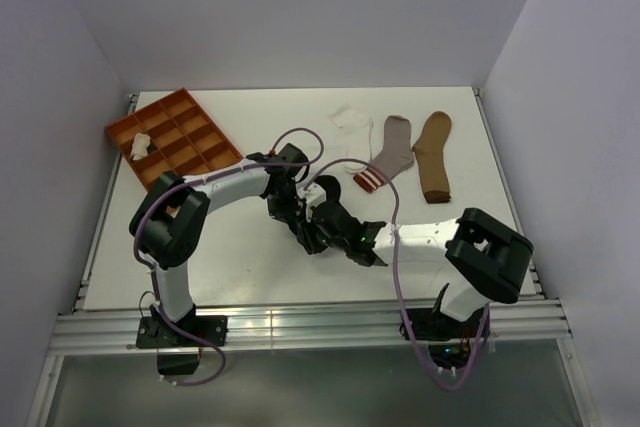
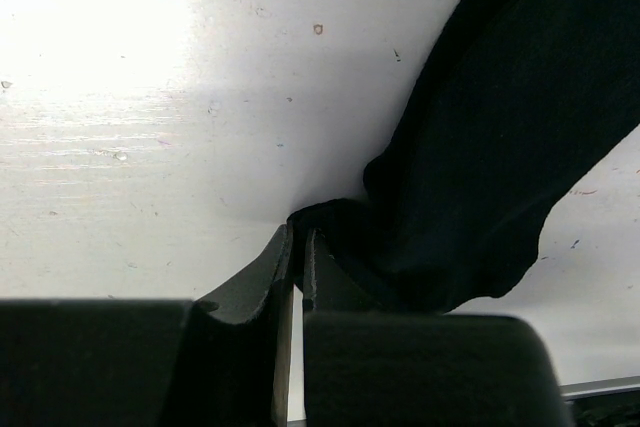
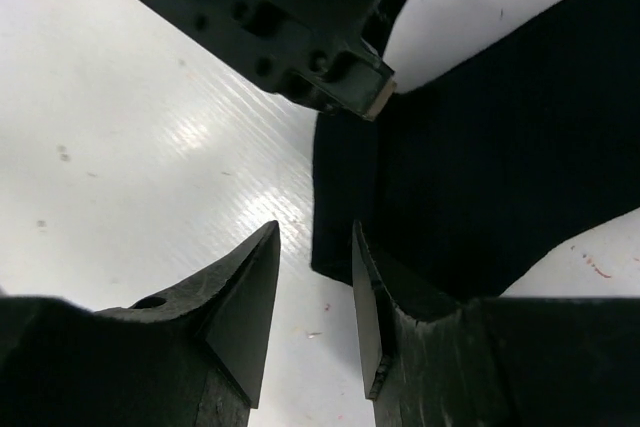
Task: Roll the socks
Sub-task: Roll the sock at the center of the board.
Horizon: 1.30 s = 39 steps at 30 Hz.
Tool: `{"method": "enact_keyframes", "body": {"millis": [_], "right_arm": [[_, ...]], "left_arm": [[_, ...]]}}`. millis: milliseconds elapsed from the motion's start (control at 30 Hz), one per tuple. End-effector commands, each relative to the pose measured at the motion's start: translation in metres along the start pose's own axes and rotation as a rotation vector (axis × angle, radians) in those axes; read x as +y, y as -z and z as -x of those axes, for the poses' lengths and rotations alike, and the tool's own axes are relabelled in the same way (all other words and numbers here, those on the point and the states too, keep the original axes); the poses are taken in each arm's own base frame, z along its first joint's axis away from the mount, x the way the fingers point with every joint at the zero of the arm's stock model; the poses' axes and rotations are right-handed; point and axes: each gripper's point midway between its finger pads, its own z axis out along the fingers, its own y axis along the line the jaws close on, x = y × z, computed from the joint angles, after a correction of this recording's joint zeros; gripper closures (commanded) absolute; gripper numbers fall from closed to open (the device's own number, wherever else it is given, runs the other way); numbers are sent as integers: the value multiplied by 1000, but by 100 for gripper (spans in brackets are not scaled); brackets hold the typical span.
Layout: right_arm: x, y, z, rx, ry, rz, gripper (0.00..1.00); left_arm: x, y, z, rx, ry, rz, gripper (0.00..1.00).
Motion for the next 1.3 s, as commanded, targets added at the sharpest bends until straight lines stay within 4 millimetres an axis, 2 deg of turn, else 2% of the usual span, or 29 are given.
{"method": "enact_keyframes", "body": {"millis": [0, 200, 533, 767, 800, 900, 933, 1000, 1033, 1067, 1100, 1133, 1167, 1200, 1233, 1267], "right_arm": [[-1, -8, 12, -21, 34, -31, 58], [-6, -16, -1, 35, 31, -64, 58], [-2, -23, -20, 120, 60, -59, 58], [-7, -31, -37, 188, 65, -128, 59], [-9, -32, -38, 194, 62, -144, 62], [-18, -33, -43, 214, 51, -199, 77], [-19, -32, -43, 218, 44, -206, 88], [-22, -30, -48, 232, 36, -202, 97], [-20, -28, -45, 226, 27, -183, 100], [-24, -26, -47, 231, 14, -177, 100], [-16, -24, -46, 240, 0, -121, 100], [-14, -23, -47, 246, -14, -95, 100], [-17, -23, -45, 245, -41, -78, 100], [-6, -21, -48, 270, -66, 5, 100], [-3, -20, -47, 272, -92, 33, 100], [0, -20, -47, 275, -115, 70, 100]], "left_arm": [[13, -8, -16, 69, -41, 59, 100], [11, -8, -16, 68, -46, 51, 100], [12, -10, -17, 63, -45, 44, 100], [5, -9, -22, 73, -26, -13, 99], [4, -8, -23, 74, -26, -19, 99], [7, -4, -22, 60, -7, -30, 94], [10, -1, -22, 43, 7, -34, 91], [16, 3, -16, 16, 41, -44, 85], [24, 1, -21, 22, 63, -37, 80], [21, 9, -13, -18, 82, -76, 69], [32, 8, -14, -21, 112, -69, 61], [31, 18, -7, -59, 140, -100, 47], [31, 21, -2, -85, 157, -118, 40], [34, 24, 2, -105, 181, -124, 33], [36, 30, 3, -127, 207, -138, 21], [34, 34, 7, -155, 214, -158, 18]]}}
